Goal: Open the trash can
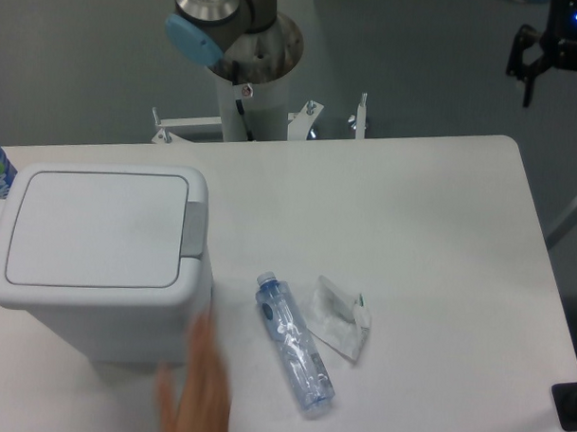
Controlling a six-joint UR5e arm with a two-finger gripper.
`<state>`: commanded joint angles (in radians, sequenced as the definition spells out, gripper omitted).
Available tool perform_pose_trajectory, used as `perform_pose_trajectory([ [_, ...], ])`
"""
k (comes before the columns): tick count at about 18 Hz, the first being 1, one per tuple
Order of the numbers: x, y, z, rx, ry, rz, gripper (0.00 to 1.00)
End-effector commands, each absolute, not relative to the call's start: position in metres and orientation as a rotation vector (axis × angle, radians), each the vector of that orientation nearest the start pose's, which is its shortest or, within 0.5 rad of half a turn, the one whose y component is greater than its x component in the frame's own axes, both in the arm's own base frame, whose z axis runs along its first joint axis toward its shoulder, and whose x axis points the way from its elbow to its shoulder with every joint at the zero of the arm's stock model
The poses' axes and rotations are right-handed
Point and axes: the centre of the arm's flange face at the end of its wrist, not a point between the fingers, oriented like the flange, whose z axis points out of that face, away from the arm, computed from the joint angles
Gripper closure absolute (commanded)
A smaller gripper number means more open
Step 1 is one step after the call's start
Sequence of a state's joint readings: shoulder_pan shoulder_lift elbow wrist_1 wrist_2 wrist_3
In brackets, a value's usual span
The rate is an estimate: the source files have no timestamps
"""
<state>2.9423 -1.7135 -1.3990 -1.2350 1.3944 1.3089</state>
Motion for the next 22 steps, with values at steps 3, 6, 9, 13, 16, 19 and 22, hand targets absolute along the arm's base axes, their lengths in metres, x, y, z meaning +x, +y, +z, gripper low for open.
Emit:
perform_pose_trajectory([
  [3, -0.53, 0.283, 0.54, -2.797, -0.17, 0.43, 0.0],
  [6, -0.519, 0.306, 0.544, -2.754, -0.262, 0.416, 0.0],
  [9, -0.508, 0.327, 0.548, -2.703, -0.364, 0.404, 0.0],
  [13, -0.493, 0.353, 0.556, -2.599, -0.514, 0.361, 0.0],
  [16, -0.48, 0.372, 0.561, -2.525, -0.616, 0.313, 0.0],
  [19, -0.465, 0.391, 0.562, -2.479, -0.685, 0.258, 0.0],
  [22, -0.44, 0.42, 0.558, -2.467, -0.702, 0.201, 0.0],
])
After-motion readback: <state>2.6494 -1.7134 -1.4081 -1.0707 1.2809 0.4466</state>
